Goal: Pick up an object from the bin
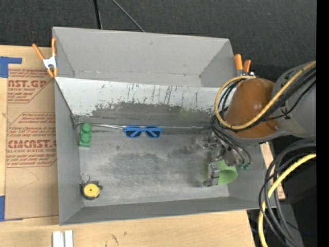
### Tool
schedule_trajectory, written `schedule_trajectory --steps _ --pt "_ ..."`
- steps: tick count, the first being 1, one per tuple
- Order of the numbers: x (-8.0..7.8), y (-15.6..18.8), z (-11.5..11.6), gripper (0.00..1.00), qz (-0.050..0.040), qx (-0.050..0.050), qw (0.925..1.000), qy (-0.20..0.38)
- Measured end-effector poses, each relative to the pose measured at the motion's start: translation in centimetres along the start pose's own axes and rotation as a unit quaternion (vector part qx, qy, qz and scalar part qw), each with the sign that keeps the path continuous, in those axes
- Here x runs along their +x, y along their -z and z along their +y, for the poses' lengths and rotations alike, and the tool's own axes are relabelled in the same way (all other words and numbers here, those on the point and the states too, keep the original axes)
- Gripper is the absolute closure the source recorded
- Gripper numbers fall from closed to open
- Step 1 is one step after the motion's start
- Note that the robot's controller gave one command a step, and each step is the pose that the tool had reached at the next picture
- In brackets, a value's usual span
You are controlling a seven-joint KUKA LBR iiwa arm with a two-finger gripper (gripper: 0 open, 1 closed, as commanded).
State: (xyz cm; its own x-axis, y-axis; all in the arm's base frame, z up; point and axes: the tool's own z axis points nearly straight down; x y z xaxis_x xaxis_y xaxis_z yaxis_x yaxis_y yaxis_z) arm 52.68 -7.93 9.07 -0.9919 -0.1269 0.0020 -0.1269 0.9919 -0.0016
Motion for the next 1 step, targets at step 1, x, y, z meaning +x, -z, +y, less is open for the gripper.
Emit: schedule_trajectory --steps 1 --pt "2.52 -2.16 -6.68 0.0 -0.0007 -0.005 0.9807 0.195"
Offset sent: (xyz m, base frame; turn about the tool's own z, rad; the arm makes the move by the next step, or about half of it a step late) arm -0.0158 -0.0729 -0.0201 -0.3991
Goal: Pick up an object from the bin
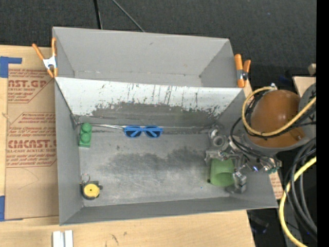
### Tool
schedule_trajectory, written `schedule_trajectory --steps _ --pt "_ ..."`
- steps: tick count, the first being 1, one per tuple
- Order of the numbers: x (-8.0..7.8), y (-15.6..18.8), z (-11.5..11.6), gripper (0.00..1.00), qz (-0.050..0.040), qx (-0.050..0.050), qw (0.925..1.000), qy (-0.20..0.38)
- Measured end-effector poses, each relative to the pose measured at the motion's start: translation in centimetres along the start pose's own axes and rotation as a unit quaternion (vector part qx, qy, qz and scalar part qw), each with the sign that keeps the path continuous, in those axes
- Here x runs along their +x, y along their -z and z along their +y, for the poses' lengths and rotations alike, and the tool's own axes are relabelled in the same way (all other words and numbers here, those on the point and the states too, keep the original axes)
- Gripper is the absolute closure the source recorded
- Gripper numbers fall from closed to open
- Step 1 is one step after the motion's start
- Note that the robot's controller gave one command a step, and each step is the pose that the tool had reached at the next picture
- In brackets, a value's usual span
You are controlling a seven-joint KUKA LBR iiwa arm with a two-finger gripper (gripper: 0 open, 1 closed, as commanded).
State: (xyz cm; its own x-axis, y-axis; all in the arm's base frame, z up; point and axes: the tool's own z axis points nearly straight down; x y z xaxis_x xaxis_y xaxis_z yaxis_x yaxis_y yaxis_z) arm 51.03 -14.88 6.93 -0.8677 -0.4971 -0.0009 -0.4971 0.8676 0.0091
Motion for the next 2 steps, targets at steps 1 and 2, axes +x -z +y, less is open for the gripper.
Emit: schedule_trajectory --steps 1,2 --pt "-0.1 0.1 0.1 1.0 0.0001 0.0 1.0 0.003" --pt "1.1 15.4 1.7 1.0 -0.003 0.008 1.0 -0.004"
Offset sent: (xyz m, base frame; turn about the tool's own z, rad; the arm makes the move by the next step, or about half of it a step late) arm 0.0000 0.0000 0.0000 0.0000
